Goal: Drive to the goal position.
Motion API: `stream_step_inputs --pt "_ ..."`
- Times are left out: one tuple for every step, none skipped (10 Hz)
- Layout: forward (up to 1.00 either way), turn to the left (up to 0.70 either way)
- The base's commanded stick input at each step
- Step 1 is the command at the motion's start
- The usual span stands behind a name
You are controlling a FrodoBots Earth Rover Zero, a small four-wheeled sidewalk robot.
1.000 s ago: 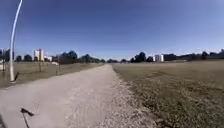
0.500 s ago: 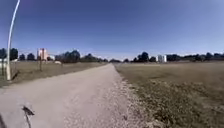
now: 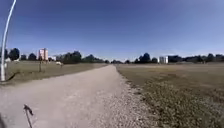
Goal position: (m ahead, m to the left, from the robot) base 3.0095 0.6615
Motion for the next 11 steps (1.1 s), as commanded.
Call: stream_step_inputs --pt "0.70 0.03" --pt "0.70 0.03" --pt "0.70 0.03" --pt "0.70 0.03" --pt "0.70 0.03" --pt "0.70 0.03" --pt "0.70 0.03" --pt "0.70 0.03" --pt "0.70 0.03" --pt "0.70 0.03" --pt "0.70 0.03"
